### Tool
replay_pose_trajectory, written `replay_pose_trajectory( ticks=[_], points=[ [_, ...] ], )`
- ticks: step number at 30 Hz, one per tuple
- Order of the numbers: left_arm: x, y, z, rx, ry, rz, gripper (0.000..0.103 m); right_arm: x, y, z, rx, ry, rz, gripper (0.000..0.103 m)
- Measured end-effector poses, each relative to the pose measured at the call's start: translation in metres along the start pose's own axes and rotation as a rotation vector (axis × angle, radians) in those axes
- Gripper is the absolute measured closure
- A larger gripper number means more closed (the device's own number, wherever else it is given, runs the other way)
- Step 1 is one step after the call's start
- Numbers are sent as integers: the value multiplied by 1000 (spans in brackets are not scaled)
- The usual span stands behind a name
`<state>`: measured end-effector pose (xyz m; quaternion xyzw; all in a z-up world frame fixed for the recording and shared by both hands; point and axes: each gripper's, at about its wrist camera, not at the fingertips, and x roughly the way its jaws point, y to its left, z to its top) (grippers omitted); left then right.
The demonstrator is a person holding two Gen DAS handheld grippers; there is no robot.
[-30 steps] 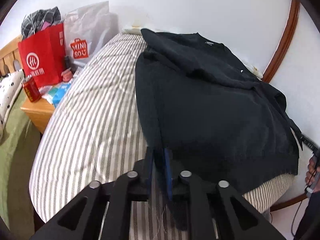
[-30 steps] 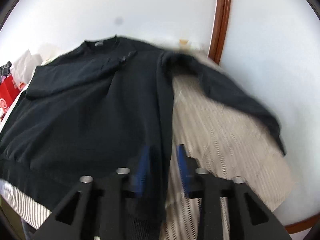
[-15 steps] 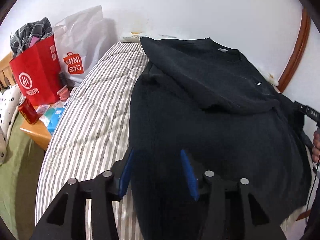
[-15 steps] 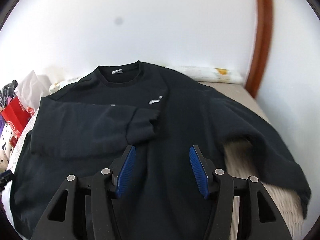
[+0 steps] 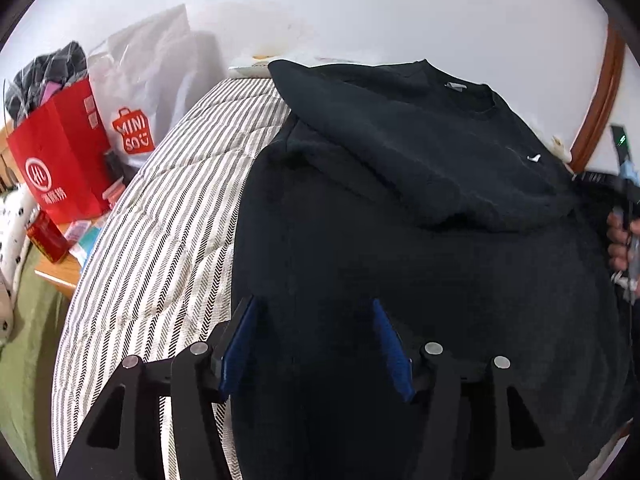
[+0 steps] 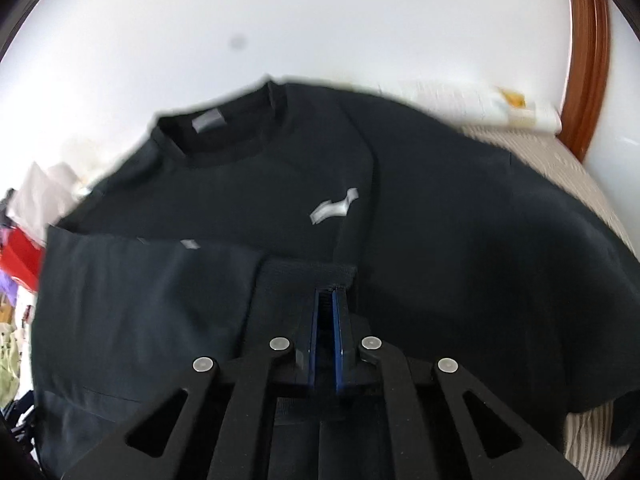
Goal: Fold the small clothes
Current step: 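Grasp the other sleeve cuff with the right tool and lift it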
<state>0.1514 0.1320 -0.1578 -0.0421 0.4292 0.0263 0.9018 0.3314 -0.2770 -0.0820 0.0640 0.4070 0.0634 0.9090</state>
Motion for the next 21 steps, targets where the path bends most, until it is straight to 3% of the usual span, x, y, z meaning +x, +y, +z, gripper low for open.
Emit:
replay_pose_trajectory(
  ticks=[3,14,17,21],
  points=[
    [0,-2,1,6,2,5,45,-9,-9,3,16,-27,20,101],
    [1,0,2,5,2,-5,43,-46,-55,10,128,-122,-74,101],
    [1,1,2,7,2,-4,43,-47,-59,4,101,-107,-165,101],
    [0,0,3,6,4,2,43,-39,-59,-8,61,-28,-215,100]
  ],
)
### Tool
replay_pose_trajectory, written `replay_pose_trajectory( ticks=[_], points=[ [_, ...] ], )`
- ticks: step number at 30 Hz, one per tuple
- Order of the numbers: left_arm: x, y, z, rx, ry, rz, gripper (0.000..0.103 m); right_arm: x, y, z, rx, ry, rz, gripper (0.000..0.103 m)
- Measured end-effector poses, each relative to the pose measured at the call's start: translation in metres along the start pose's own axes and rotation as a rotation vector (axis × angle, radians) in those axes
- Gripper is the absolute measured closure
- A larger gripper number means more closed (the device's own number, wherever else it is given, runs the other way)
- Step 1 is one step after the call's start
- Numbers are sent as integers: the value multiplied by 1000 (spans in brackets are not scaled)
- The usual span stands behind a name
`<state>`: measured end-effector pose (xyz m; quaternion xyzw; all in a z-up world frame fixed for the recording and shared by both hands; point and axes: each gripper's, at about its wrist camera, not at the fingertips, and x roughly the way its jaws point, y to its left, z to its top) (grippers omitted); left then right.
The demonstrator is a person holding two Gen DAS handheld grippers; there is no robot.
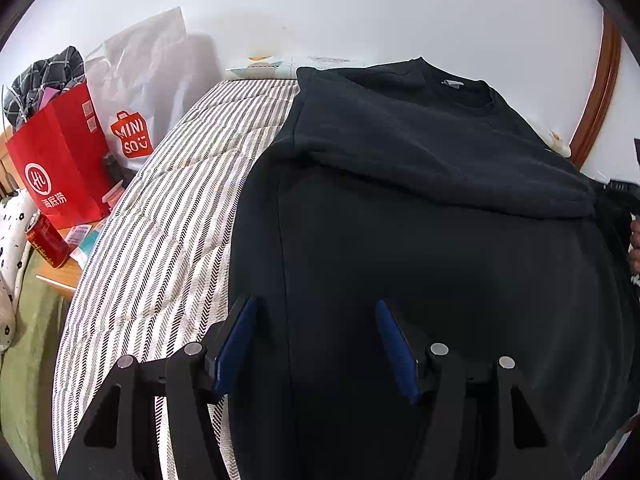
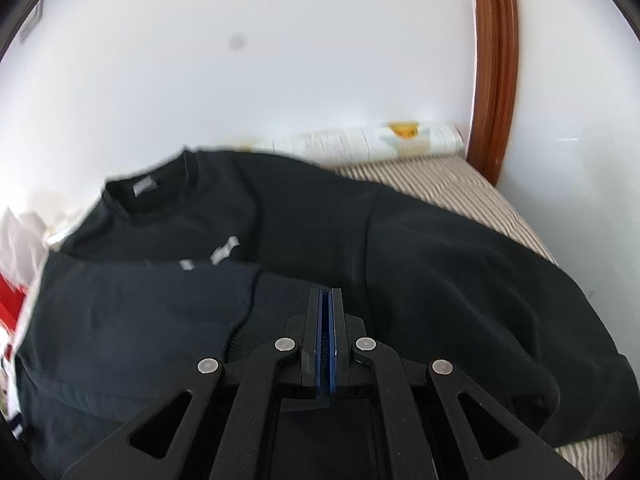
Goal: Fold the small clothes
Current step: 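Grasp the other sleeve cuff with the right tool and lift it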
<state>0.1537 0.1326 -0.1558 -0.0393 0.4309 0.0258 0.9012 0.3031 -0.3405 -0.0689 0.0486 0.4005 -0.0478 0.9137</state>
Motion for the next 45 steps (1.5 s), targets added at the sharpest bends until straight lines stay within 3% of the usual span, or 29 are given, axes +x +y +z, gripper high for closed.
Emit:
replay_pose_trajectory(
  ticks=[2,5,7,9,15,21,29,30,33,34,37,40,45],
  points=[
    [-1,0,1,-2,7,3,43,0,6,-2,-39,26,-50,100],
    [-2,6,5,-26,17,-11,43,-16,29,5,-104,-15,-64,92],
    [-1,12,12,-48,21,-9,43,-25,59,14,-168,-40,-24,69],
    [0,17,22,-63,10,18,43,-24,98,21,-239,-58,36,57],
    [11,28,45,-71,-3,46,44,19,228,29,-384,-13,266,58],
    [34,30,61,-28,20,23,57,54,332,36,-471,43,457,57],
    [58,23,83,24,-5,16,65,104,445,43,-572,120,566,57],
    [60,22,87,29,-6,14,67,111,454,43,-574,132,573,60],
    [63,21,93,30,-6,-8,91,119,468,44,-580,175,657,97],
    [62,23,94,21,-8,-26,95,117,473,45,-588,146,647,99],
    [58,36,93,-25,-12,-59,96,112,481,50,-577,100,658,102],
    [57,49,91,-63,0,-81,96,120,493,53,-543,111,661,102],
    [55,53,83,-93,21,-95,94,130,489,47,-518,130,591,103]
  ],
)
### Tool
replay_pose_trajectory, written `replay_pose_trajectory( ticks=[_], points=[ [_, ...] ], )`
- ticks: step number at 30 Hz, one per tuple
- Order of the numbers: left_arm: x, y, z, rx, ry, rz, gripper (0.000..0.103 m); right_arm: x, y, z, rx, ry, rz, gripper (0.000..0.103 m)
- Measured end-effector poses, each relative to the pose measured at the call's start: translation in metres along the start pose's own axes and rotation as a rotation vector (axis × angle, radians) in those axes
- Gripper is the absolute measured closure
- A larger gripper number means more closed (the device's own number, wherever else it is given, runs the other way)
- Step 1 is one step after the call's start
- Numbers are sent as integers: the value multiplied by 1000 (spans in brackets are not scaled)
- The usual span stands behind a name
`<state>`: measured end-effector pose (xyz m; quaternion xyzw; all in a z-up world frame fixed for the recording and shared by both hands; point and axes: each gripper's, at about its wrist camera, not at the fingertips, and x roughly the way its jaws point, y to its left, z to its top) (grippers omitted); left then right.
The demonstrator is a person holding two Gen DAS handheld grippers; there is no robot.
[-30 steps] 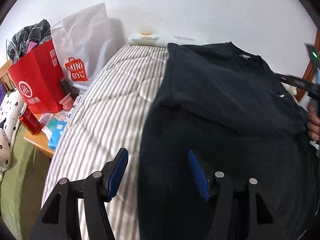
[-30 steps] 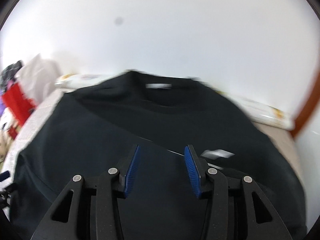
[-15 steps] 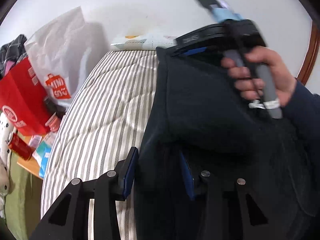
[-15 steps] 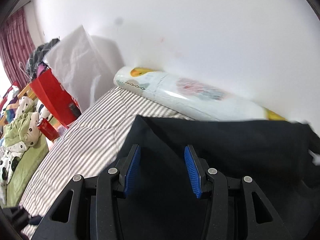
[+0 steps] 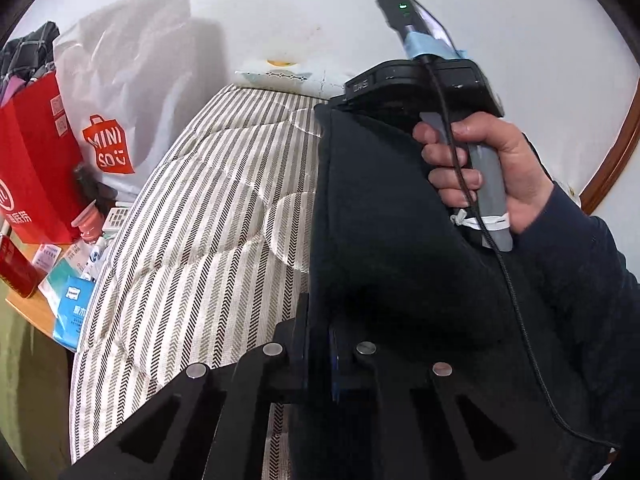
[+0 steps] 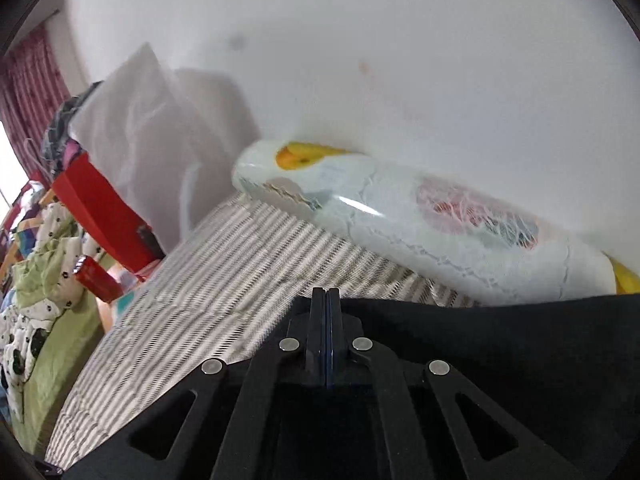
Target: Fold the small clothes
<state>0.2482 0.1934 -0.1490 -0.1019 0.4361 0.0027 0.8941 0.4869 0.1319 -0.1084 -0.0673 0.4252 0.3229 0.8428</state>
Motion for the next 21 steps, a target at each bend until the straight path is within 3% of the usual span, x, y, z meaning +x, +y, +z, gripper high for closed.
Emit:
replay_pose_trajectory(
  ticks=[3,6,8,9,12,16,18,21],
  points=[
    [-4,-3,-2,1,6,6,92,-29,-9,-2,22,-45,30,101],
    [-13,-1,-3,-25,3,-13,76,-70,-17,-13,3,-64,-14,92],
    [-21,-2,-4,-38,-20,-52,57,-96,-27,-24,16,-71,-47,86],
    [-23,-5,-3,-33,-28,-68,56,-111,-33,-31,20,-74,-60,82],
    [-18,-19,8,8,-49,-39,56,-161,-56,-65,21,-72,-195,67],
    [2,-28,17,37,-32,51,56,-233,-117,-133,75,-69,-398,57],
    [16,-29,14,43,17,97,54,-265,-152,-173,131,-44,-495,54],
    [13,-33,12,60,6,130,53,-301,-194,-226,215,-15,-617,54]
  ],
)
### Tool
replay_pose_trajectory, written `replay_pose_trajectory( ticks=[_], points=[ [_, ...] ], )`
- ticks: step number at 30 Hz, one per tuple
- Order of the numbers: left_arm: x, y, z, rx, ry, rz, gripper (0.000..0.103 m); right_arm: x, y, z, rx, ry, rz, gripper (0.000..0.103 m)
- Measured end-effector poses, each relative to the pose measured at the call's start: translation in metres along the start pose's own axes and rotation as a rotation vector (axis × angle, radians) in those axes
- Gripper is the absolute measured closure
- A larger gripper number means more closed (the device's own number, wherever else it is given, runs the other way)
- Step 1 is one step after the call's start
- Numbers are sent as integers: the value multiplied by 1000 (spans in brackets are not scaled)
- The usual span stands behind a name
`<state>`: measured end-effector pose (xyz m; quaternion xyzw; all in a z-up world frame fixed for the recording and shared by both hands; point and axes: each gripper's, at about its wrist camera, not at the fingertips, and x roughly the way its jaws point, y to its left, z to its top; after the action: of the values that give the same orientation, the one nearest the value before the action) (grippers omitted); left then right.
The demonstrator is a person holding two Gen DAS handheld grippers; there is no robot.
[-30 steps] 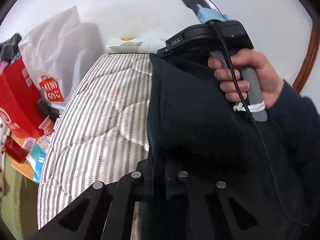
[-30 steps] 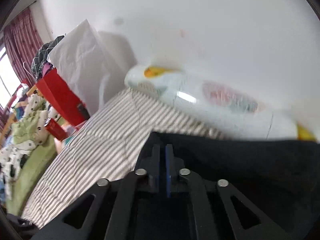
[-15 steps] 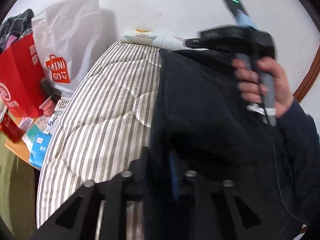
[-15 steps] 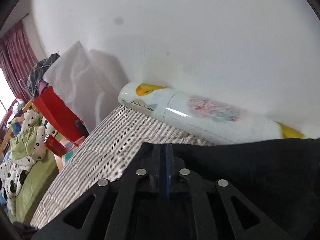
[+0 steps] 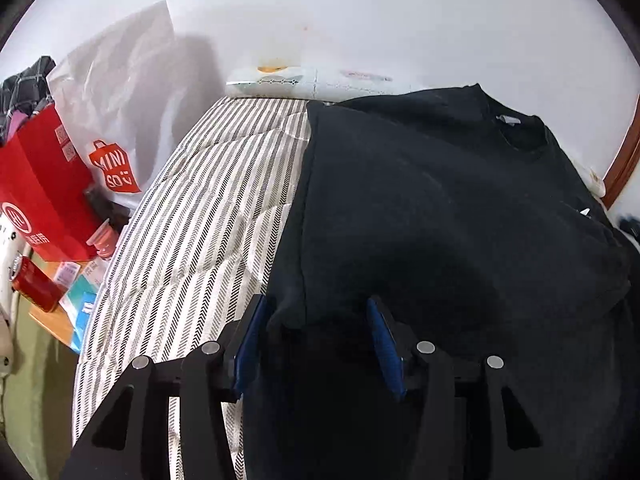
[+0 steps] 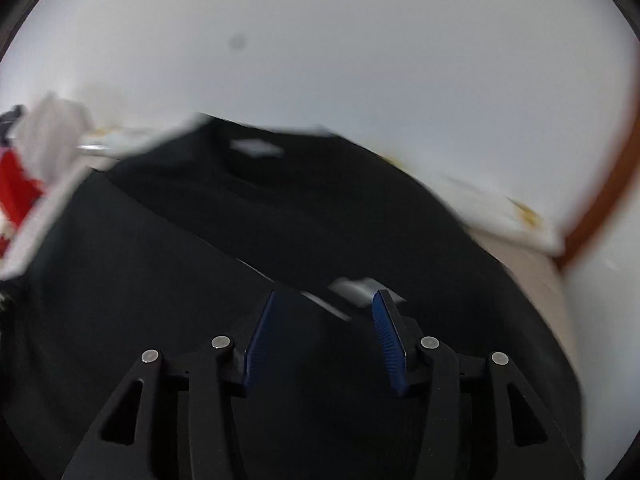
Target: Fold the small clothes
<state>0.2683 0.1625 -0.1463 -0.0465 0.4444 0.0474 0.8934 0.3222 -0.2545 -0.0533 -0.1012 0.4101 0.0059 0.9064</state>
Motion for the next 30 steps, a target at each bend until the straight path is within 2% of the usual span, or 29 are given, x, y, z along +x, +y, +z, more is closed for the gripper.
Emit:
replay_pose_trajectory(
  ticks=[3,6,10,11,13,17,18,20,21,22,25,27,30],
  points=[
    [-3,0,0,2,10,13,53,4,-38,-30,79,49,-6,53],
    [-10,-2,-4,6,9,17,54,15,-50,-50,144,61,59,53],
    [-22,-4,-14,0,24,-24,54,41,-47,-58,152,81,-9,57],
    [-26,-5,-19,7,23,-24,54,40,-49,-59,166,72,1,58],
    [-31,-8,-27,19,22,-13,54,35,-46,-55,181,77,16,69],
    [-41,-13,-46,18,26,-18,50,-9,-52,-62,215,3,84,69],
    [-44,-14,-51,18,22,-20,49,-24,-55,-68,216,-13,80,67],
    [-49,-16,-62,24,24,-18,47,-45,-71,-81,231,-38,36,56],
    [-50,-17,-66,29,23,-18,47,-54,-81,-90,234,-46,5,45],
    [-52,-18,-70,35,22,-17,44,-62,-93,-101,234,-51,-48,37],
    [-59,-21,-85,55,15,-6,40,-80,-130,-135,214,-43,-217,25],
    [-63,-21,-93,57,6,-4,36,-85,-152,-158,193,-20,-294,19],
    [-65,-24,-99,62,-15,5,32,-83,-183,-191,180,40,-355,18]
  ],
)
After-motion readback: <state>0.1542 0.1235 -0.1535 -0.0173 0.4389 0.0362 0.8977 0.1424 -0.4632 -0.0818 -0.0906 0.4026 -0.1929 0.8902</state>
